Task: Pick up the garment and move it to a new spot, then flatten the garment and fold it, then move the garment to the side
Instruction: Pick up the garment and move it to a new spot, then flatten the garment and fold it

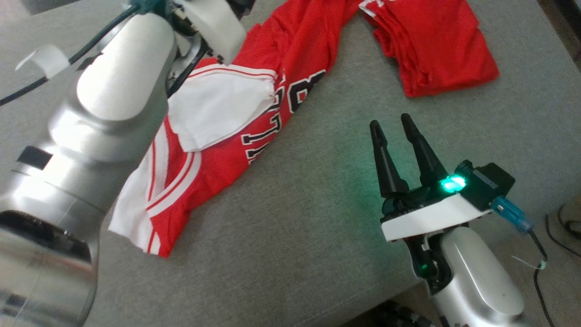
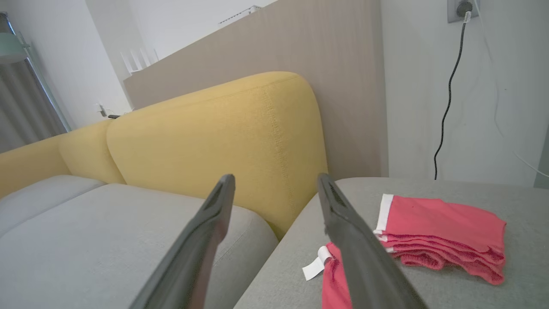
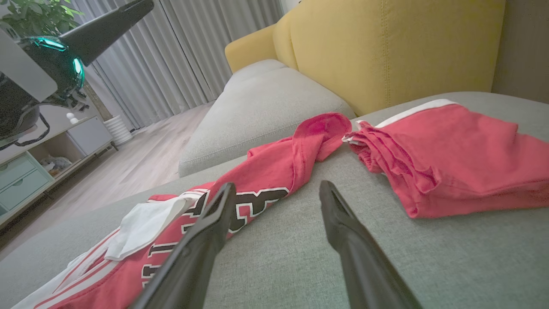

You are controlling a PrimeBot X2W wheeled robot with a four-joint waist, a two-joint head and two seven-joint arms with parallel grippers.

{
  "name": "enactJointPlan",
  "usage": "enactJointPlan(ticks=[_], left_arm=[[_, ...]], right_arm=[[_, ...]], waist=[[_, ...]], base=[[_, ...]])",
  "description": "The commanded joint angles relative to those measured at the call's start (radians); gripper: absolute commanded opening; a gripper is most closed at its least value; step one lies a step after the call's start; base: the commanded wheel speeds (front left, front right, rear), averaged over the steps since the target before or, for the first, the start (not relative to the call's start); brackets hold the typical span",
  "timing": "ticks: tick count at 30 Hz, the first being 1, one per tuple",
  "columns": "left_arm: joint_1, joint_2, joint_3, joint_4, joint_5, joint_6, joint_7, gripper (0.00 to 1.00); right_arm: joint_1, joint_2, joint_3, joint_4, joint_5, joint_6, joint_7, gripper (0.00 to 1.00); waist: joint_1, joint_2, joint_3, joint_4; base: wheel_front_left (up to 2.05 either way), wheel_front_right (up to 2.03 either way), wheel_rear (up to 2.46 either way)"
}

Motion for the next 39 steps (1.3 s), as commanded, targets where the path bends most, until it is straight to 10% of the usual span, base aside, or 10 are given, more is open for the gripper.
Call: enactJointPlan(ticks=[1,16,27,39], left_arm=[[-0.028,0.034,0.019,-0.014,-0.009,0.002,-0.019,1.0],[0.378,0.134,0.133,-0.14,-0.113,0.157,-0.147,1.0],[0.783,0.103,0.215,-0.411,-0.121,0.27,-0.151,1.0],[0.778,0.064,0.174,-0.447,-0.032,0.219,-0.134,1.0]], right_arm=[[-0.02,-0.002,0.006,-0.024,-0.009,-0.002,-0.011,1.0],[0.057,-0.002,-0.127,0.012,-0.117,-0.002,-0.011,1.0],[0.105,-0.002,-0.189,0.014,-0.162,-0.002,-0.011,1.0],[0.098,-0.002,-0.171,0.016,-0.161,-0.002,-0.011,1.0]], waist=[[0.0,0.0,-0.013,0.023],[0.0,0.0,-0.147,0.251],[0.0,0.0,-0.194,0.337],[0.0,0.0,-0.161,0.287]], base=[[0.0,0.0,0.0],[0.0,0.0,0.0],[0.0,0.0,0.0],[0.0,0.0,0.0]])
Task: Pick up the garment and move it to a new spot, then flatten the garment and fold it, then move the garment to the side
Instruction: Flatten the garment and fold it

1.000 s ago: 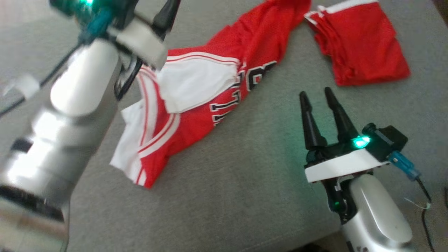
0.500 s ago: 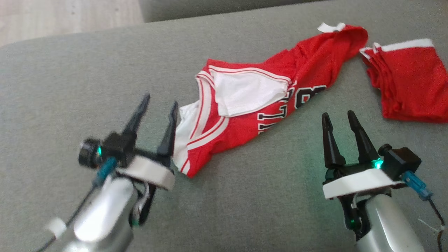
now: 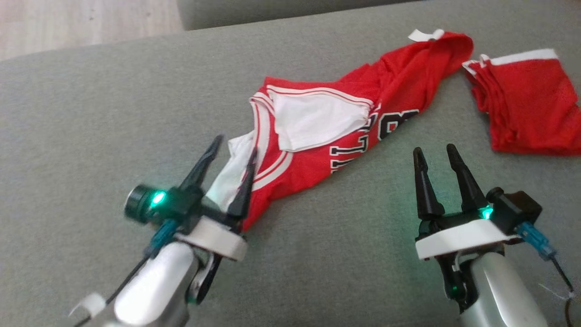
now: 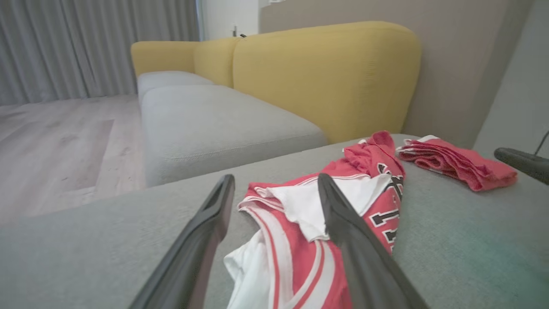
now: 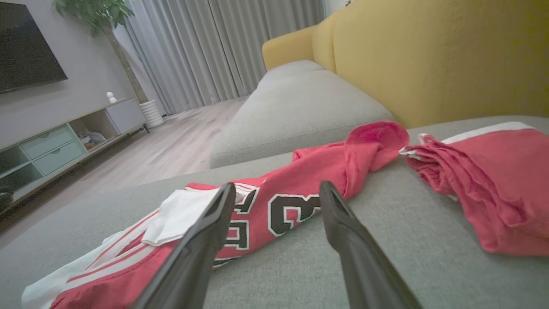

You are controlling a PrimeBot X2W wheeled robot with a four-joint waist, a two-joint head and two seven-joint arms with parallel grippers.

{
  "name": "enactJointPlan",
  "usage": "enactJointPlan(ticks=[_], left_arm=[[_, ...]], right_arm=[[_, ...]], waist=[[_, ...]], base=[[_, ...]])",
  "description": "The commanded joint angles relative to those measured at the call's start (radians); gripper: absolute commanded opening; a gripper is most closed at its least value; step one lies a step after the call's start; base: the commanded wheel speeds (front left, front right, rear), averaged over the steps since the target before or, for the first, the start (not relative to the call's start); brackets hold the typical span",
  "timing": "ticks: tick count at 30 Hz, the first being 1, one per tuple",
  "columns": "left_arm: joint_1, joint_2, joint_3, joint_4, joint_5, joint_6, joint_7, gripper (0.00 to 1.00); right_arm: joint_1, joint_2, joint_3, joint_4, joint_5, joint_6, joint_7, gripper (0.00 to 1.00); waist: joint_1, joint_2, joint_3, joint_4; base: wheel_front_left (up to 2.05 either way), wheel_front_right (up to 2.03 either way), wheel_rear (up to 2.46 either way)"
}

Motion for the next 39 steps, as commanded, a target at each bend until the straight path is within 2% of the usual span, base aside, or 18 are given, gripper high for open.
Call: enactJointPlan(ticks=[1,13,21,30,39], left_arm=[[-0.085,-0.004,0.006,-0.019,0.02,-0.016,0.013,1.0],[-0.299,-0.084,-0.122,0.117,0.084,-0.123,0.138,1.0],[-0.384,-0.106,-0.16,0.197,0.097,-0.162,0.179,1.0],[-0.419,-0.095,-0.134,0.263,0.106,-0.105,0.169,1.0],[-0.437,-0.087,-0.127,0.324,0.102,-0.08,0.181,1.0]], right_arm=[[-0.011,-0.002,0.024,-0.028,0.0,-0.002,-0.011,1.0],[-0.026,-0.002,0.105,-0.042,0.057,-0.002,-0.011,1.0],[-0.033,-0.002,0.114,-0.043,0.085,-0.002,-0.011,1.0],[-0.032,-0.002,0.117,-0.042,0.099,-0.002,-0.011,1.0],[-0.031,-0.002,0.113,-0.044,0.098,-0.002,-0.011,1.0]], waist=[[-0.0001,0.0,0.022,-0.028],[-0.0001,0.0,0.126,-0.176],[-0.0001,0.0,0.162,-0.236],[-0.0001,0.0,0.16,-0.261],[-0.0001,0.0,0.159,-0.262]], base=[[0.0,0.0,0.0],[0.0,0.0,0.0],[0.0,0.0,0.0],[0.0,0.0,0.0],[0.0,0.0,0.0]])
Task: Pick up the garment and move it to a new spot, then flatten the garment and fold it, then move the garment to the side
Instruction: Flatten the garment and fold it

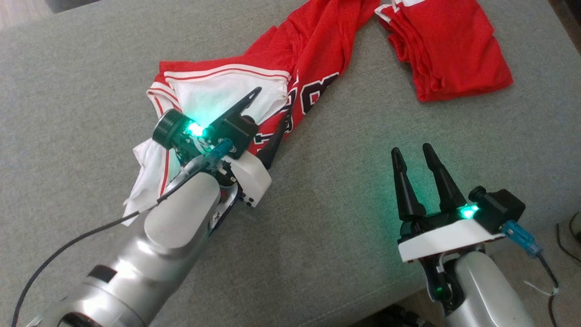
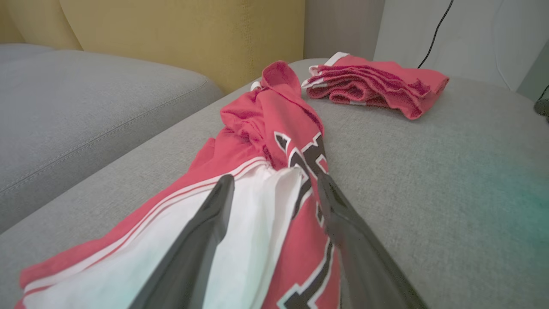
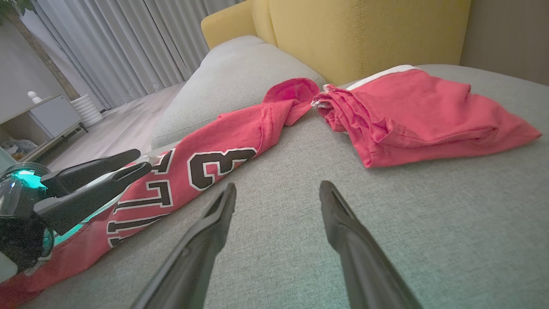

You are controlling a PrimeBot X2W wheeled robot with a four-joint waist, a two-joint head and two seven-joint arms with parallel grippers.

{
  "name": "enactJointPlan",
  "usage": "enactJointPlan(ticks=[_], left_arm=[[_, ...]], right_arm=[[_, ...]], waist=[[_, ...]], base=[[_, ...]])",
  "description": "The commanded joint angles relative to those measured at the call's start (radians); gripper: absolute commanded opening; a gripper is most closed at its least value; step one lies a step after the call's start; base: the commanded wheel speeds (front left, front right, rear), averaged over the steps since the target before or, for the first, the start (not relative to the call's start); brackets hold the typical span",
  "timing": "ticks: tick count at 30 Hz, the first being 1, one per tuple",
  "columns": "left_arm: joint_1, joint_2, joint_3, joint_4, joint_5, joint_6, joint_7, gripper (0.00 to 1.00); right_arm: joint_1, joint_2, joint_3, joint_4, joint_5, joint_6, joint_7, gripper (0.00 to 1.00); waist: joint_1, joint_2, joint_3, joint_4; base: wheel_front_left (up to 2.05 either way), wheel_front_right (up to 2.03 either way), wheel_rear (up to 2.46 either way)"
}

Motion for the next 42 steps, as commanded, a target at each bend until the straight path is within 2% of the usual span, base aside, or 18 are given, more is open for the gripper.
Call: enactJointPlan(ticks=[1,11,12,13,14,21,26,35,42], left_arm=[[-0.056,0.018,0.037,-0.021,0.002,0.012,0.001,1.0],[-0.08,0.024,0.029,0.043,-0.009,0.006,0.033,1.0],[-0.082,0.024,0.029,0.048,-0.01,0.005,0.036,0.75],[-0.083,0.024,0.028,0.052,-0.012,0.004,0.038,0.32],[-0.084,0.024,0.028,0.056,-0.014,0.003,0.038,0.0],[-0.091,0.033,0.035,0.064,-0.028,0.002,0.021,0.0],[-0.118,0.062,0.055,0.029,-0.045,-0.008,0.022,0.0],[-0.177,0.16,0.065,-0.068,-0.051,-0.047,0.094,0.0],[-0.253,0.273,0.092,-0.112,-0.041,-0.059,0.155,0.0]], right_arm=[[-0.021,-0.002,0.016,-0.032,0.007,-0.002,-0.011,1.0],[-0.026,-0.002,0.017,-0.036,0.011,-0.002,-0.011,1.0],[-0.026,-0.002,0.017,-0.036,0.011,-0.002,-0.011,1.0],[-0.026,-0.002,0.017,-0.036,0.012,-0.002,-0.011,1.0],[-0.025,-0.002,0.016,-0.035,0.013,-0.002,-0.011,1.0],[-0.023,-0.002,0.011,-0.03,0.01,-0.002,-0.011,1.0],[-0.018,-0.002,0.006,-0.022,0.005,-0.002,-0.011,1.0],[-0.013,-0.002,0.021,-0.011,0.012,-0.002,-0.011,1.0],[-0.018,-0.002,0.035,-0.011,0.02,-0.002,-0.011,1.0]], waist=[[0.0,0.0,0.002,0.0],[0.0,0.0,0.02,-0.009],[0.0,0.0,0.021,-0.009],[0.0,0.0,0.021,-0.01],[0.0,0.0,0.021,-0.01],[0.0,0.0,0.005,0.001],[0.0,0.0,-0.021,0.017],[0.0,0.0,-0.057,0.025],[0.0,0.0,-0.066,0.013]], base=[[0.0,0.0,0.0],[0.0,0.0,0.0],[0.0,0.0,0.0],[0.0,0.0,0.0],[0.0,0.0,0.0],[0.0,0.0,0.0],[0.0,0.0,0.0],[0.0,0.0,0.0],[0.0,0.0,0.0]])
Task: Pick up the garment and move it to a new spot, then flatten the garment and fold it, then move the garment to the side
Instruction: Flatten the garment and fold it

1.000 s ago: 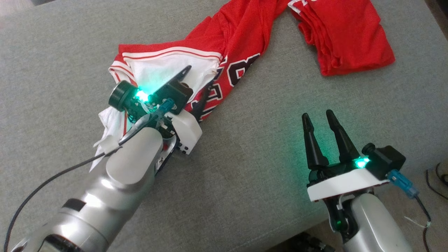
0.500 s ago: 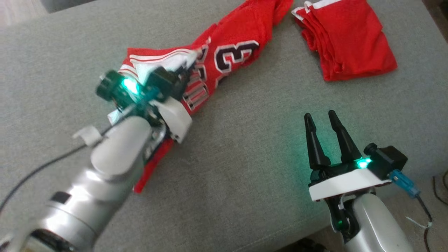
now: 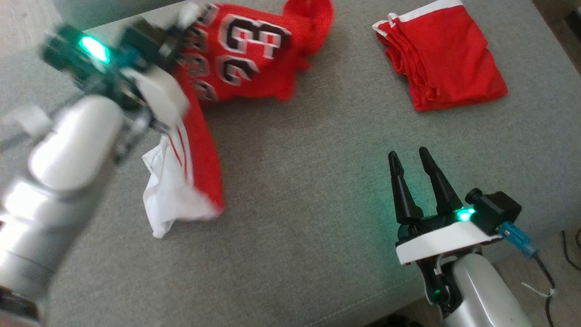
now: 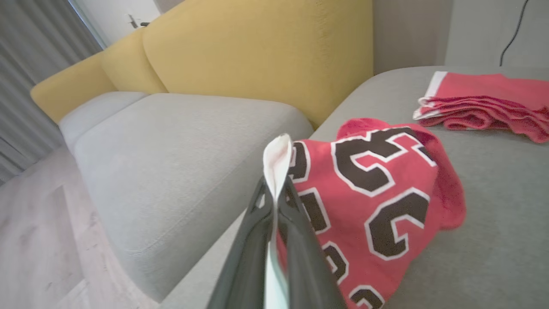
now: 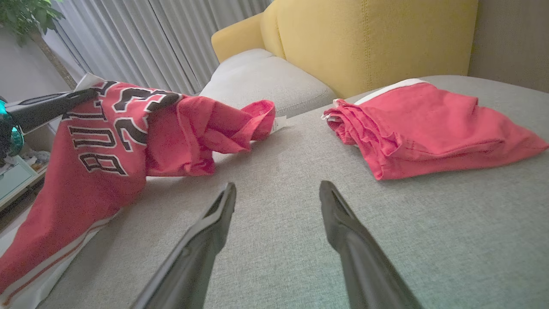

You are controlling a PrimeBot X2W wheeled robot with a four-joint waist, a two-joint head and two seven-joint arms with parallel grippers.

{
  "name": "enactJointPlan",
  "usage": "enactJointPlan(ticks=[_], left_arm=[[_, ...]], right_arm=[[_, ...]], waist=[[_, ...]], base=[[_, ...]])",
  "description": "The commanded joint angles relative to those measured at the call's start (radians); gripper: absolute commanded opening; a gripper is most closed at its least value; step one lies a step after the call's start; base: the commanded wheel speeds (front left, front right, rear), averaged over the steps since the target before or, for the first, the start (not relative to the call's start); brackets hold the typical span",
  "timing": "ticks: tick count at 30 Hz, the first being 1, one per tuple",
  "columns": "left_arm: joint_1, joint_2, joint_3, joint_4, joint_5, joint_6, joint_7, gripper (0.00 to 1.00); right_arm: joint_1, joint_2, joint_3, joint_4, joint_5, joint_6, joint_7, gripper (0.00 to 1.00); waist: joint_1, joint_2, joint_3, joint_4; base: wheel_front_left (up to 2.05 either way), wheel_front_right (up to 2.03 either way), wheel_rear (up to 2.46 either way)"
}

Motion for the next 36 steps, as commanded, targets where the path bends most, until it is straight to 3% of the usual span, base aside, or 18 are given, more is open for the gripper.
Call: enactJointPlan(ticks=[1,8,9,10,11,16,23,36], left_arm=[[-0.084,0.059,0.058,-0.022,0.009,-0.004,0.01,0.0],[-0.18,0.164,0.048,0.072,0.036,-0.042,0.054,0.0],[-0.19,0.182,0.034,0.108,0.043,-0.052,0.057,0.05],[-0.19,0.184,0.032,0.123,0.037,-0.055,0.053,0.34],[-0.19,0.183,0.034,0.136,0.031,-0.057,0.043,1.0],[-0.168,0.149,0.045,0.178,0.006,-0.049,-0.042,1.0],[-0.125,0.09,0.074,0.173,-0.024,0.007,-0.182,1.0],[0.13,0.038,0.113,-0.049,-0.11,0.127,-0.298,1.0]], right_arm=[[-0.018,-0.002,0.026,-0.029,0.005,-0.002,-0.011,1.0],[-0.024,-0.002,0.045,-0.034,0.009,-0.002,-0.011,1.0],[-0.026,-0.002,0.049,-0.034,0.01,-0.002,-0.011,1.0],[-0.026,-0.002,0.05,-0.034,0.01,-0.002,-0.011,1.0],[-0.026,-0.002,0.05,-0.034,0.01,-0.002,-0.011,1.0],[-0.023,-0.002,0.042,-0.031,0.001,-0.002,-0.011,1.0],[-0.028,-0.002,0.016,-0.029,-0.024,-0.002,-0.011,1.0],[-0.006,-0.002,-0.047,-0.021,-0.078,-0.002,-0.011,1.0]], waist=[[0.0,0.0,0.0,-0.004],[0.0,0.0,0.015,-0.023],[0.0,0.0,0.016,-0.028],[0.0,0.0,0.017,-0.029],[0.0,0.0,0.017,-0.03],[0.0,0.0,0.018,-0.017],[0.0,0.0,-0.003,0.035],[0.0,0.0,-0.078,0.193]], base=[[0.0,0.0,0.0],[0.0,0.0,0.0],[0.0,0.0,0.0],[0.0,0.0,0.0],[0.0,0.0,0.0],[0.0,0.0,0.0],[0.0,0.0,0.0],[0.0,0.0,0.0]])
